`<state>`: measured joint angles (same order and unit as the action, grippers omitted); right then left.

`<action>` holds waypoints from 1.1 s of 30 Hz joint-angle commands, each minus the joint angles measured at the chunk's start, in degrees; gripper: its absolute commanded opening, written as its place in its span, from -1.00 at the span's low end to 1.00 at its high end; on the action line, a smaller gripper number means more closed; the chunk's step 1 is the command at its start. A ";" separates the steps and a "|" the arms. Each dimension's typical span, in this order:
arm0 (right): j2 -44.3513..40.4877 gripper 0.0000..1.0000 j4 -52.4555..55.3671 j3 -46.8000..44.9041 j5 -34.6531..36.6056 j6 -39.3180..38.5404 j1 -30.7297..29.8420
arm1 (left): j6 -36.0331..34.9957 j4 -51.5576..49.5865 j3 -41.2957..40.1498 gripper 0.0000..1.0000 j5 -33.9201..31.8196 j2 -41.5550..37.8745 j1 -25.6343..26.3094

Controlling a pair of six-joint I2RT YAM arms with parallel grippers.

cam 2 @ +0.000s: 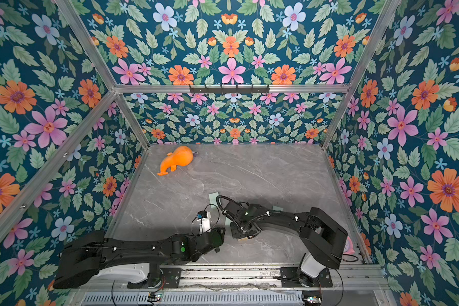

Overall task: Take the rings out of the lift-off lid box
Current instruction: Take out the ring from the jewelry box.

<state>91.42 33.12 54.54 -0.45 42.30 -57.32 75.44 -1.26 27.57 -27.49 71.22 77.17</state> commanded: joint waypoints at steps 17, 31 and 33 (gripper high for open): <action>-0.43 -0.67 -2.14 -1.95 0.36 1.79 0.00 | -0.66 4.52 2.29 -0.05 1.82 5.64 0.35; -4.34 -0.92 -5.59 -4.88 -2.75 1.82 -0.06 | -1.24 14.74 1.37 -0.05 4.42 8.80 0.34; -4.99 -0.93 -6.23 -5.31 -2.89 1.81 -0.02 | -1.30 16.06 1.30 -0.07 5.03 9.34 0.27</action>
<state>87.18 28.08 49.56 -2.90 43.29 -57.32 74.74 11.55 29.02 -23.31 80.12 77.49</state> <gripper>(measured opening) 0.097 0.472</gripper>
